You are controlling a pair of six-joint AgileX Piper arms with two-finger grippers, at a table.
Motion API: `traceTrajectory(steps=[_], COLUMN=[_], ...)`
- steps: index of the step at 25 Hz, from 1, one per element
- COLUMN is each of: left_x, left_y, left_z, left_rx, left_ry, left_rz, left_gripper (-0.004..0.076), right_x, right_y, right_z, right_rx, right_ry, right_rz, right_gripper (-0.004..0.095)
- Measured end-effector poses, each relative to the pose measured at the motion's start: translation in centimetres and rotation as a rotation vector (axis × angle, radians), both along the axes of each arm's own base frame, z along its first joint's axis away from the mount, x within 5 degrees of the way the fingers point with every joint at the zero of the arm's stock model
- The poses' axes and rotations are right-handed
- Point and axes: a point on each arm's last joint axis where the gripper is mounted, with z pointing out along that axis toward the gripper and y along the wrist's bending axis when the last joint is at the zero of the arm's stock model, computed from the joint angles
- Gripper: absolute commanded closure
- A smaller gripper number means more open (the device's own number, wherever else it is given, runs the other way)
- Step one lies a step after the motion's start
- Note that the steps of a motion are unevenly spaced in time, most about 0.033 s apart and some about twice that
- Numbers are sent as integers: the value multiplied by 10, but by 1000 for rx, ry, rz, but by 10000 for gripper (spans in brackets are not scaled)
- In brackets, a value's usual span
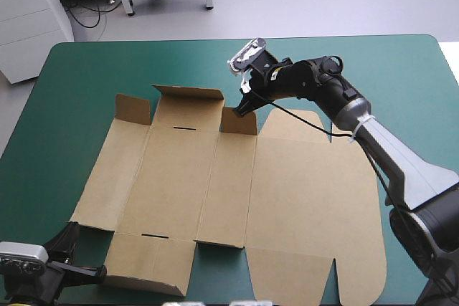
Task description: Fold the box
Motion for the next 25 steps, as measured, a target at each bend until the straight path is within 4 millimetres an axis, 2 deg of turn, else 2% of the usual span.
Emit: traceTrajectory(steps=[2,5,7,10,12,14,17,21,23,25], left_x=[0,0,0,0,0,0,0,0,0,0], left_y=[0,0,0,0,0,0,-2,-3,-3,-4], left_z=[0,0,0,0,0,0,1,1,1,1], left_rx=[0,1,1,1,0,-7,-25,-42,-48,-75], left_ry=[-1,-2,-3,-3,-4,-4,-7,-9,-9,-5], left_rz=[0,1,1,1,0,-3,-13,-22,-23,-20], left_gripper=[756,756,756,750,718,648,465,244,204,206], right_x=[-3,-7,-16,-39,-54,-72,-100,-129,-141,-154], right_y=[-13,-31,-43,-60,-70,-81,-97,-115,-122,-128], right_z=[8,6,4,12,15,18,20,7,0,-6], right_rx=[53,-17,-92,-91,-75,-60,-48,-72,-75,-63], right_ry=[85,166,187,168,161,150,135,124,125,124], right_rz=[-224,-426,-488,-527,-552,-565,-570,-569,-566,-561], right_gripper=[910,917,931,931,931,931,931,931,931,931])
